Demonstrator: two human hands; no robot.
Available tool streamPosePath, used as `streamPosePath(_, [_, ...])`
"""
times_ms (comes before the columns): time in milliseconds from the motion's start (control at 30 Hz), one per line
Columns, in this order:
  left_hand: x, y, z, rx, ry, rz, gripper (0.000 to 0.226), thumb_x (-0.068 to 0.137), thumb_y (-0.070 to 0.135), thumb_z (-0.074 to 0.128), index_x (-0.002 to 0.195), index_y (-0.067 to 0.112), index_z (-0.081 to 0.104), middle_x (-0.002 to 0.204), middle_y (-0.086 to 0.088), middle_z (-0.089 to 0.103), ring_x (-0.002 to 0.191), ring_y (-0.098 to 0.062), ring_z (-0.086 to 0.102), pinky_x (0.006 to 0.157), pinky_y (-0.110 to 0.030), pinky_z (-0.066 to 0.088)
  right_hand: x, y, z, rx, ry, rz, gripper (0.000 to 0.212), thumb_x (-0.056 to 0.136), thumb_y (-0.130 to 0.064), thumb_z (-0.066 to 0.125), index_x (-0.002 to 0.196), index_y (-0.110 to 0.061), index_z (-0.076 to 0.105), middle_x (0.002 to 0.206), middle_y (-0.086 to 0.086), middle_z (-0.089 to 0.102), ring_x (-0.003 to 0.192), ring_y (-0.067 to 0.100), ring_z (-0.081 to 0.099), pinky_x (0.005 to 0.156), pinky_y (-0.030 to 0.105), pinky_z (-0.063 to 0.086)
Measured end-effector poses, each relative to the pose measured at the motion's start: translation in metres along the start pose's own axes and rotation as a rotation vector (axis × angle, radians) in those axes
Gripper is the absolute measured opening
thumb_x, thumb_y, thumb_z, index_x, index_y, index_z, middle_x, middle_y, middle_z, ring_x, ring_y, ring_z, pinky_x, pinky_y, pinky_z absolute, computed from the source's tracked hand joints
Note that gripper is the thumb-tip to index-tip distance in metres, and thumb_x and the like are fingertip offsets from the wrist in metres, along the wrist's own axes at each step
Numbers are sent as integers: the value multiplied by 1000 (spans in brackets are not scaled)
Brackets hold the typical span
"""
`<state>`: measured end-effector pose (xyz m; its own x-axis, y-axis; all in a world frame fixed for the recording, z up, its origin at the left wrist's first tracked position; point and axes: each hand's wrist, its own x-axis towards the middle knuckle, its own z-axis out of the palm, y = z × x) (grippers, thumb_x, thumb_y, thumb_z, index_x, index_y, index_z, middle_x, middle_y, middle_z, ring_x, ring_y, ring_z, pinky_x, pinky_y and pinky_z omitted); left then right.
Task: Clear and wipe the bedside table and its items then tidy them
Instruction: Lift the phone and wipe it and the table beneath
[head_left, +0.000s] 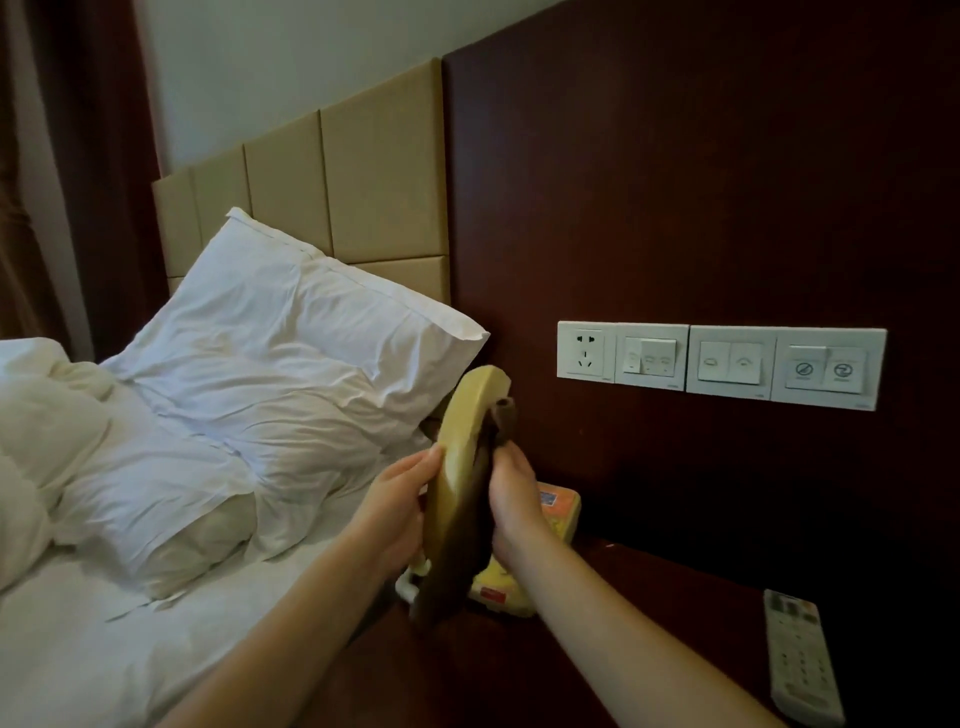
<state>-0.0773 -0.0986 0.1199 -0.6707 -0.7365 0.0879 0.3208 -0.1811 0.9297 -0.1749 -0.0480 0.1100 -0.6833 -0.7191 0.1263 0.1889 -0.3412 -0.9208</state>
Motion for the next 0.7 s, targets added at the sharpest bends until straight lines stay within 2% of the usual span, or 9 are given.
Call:
streamPosePath(100, [11, -6, -13, 426, 26, 1, 20, 96, 24, 49, 109, 16, 62, 103, -11, 65, 94, -24, 61, 82, -36, 51, 30, -16, -50, 57, 283, 20, 24, 100, -31, 36, 105, -27, 60, 113, 11, 63, 104, 31, 60, 98, 49, 45])
streamPosePath(200, [40, -13, -20, 706, 111, 87, 19, 98, 26, 44, 108, 21, 59, 98, -8, 65, 84, -19, 60, 73, -29, 49, 52, -25, -98, 8, 433, -90, 27, 101, -32, 35, 117, -29, 57, 115, 5, 59, 105, 25, 55, 97, 41, 42])
streamPosePath(267, [68, -28, -19, 843, 120, 130, 19, 100, 21, 40, 97, 21, 59, 88, -9, 61, 73, -15, 55, 63, -24, 43, 65, -20, -119, -89, 460, -134, 33, 103, -27, 32, 128, -26, 53, 116, 2, 54, 109, 21, 50, 95, 34, 37])
streamPosePath(300, [82, -38, -18, 895, 111, 132, 20, 100, 19, 39, 97, 21, 59, 89, -9, 59, 74, -14, 53, 63, -24, 40, 72, -15, -125, -138, 464, -133, 35, 103, -26, 31, 132, -25, 51, 119, 2, 54, 113, 22, 50, 99, 35, 37])
streamPosePath(400, [114, -68, -16, 948, 130, 97, 31, 100, 17, 39, 119, 7, 60, 103, -10, 62, 91, -20, 56, 73, -26, 39, 87, 10, -138, -253, 477, -77, 38, 103, -32, 30, 136, -27, 48, 133, 3, 53, 125, 26, 47, 107, 43, 36])
streamPosePath(433, [122, -76, -17, 942, 152, 80, 32, 100, 16, 39, 121, 3, 59, 103, -11, 63, 93, -22, 58, 74, -26, 39, 90, 18, -140, -293, 465, -72, 39, 103, -34, 29, 137, -28, 47, 135, 2, 53, 126, 26, 47, 107, 44, 36])
streamPosePath(533, [136, -89, -20, 926, 160, 55, 32, 100, 16, 39, 119, -2, 58, 88, -6, 60, 81, -16, 55, 68, -26, 37, 96, 31, -145, -404, 406, -129, 39, 103, -34, 30, 138, -27, 47, 134, 0, 54, 126, 23, 48, 106, 40, 37])
streamPosePath(633, [143, -91, -22, 942, 143, 39, 34, 100, 17, 38, 126, 2, 54, 116, -13, 60, 107, -24, 55, 82, -26, 37, 102, 38, -146, -468, 375, -169, 40, 103, -31, 31, 139, -22, 46, 136, 2, 53, 127, 22, 47, 104, 35, 36])
streamPosePath(700, [145, -93, -25, 946, 119, 35, 35, 100, 17, 38, 127, 4, 54, 120, -14, 59, 106, -22, 55, 84, -28, 40, 105, 40, -146, -497, 371, -183, 41, 103, -31, 32, 139, -21, 46, 137, 2, 52, 128, 22, 47, 103, 34, 36])
